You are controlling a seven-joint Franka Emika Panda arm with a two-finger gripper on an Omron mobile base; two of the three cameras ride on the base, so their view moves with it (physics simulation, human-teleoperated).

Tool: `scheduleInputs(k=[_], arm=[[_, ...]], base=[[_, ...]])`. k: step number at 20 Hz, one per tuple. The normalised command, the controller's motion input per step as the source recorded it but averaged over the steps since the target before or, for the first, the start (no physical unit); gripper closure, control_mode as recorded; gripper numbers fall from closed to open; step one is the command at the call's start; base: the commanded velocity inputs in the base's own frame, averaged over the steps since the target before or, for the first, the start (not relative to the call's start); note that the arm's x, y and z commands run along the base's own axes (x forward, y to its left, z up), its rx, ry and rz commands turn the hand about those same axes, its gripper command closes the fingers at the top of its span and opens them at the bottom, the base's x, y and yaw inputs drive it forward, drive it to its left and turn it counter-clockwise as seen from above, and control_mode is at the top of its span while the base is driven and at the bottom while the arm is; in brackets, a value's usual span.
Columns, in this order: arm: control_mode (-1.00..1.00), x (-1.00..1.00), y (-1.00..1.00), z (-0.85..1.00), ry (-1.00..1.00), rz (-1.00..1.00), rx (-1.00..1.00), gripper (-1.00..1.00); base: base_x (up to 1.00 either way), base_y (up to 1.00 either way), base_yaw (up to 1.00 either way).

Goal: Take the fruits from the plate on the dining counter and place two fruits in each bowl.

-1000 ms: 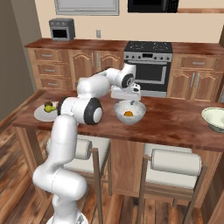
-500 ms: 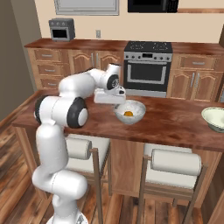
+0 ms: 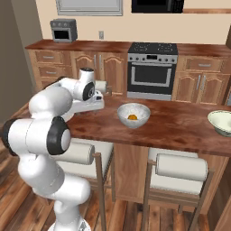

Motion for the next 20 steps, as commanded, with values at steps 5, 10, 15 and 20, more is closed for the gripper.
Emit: scheduleInputs(k=[5,10,15,20], arm=[[-1.00,-0.06,1.00,0.52,0.00,0.19,0.01,-1.00],[-1.00,0.00,1.00,0.39,0.01,0.17,0.00,-1.00],[-1.00,0.00,1.00,0.04,0.06,0.14,0.00,-1.00],[-1.00,0.03,1.00,0.00,0.05,0.09,0.00,-1.00]], base=[[0.00,0.00,0.00],[0.00,0.00,0.00],[0.00,0.00,0.00],[0.00,0.00,0.00]])
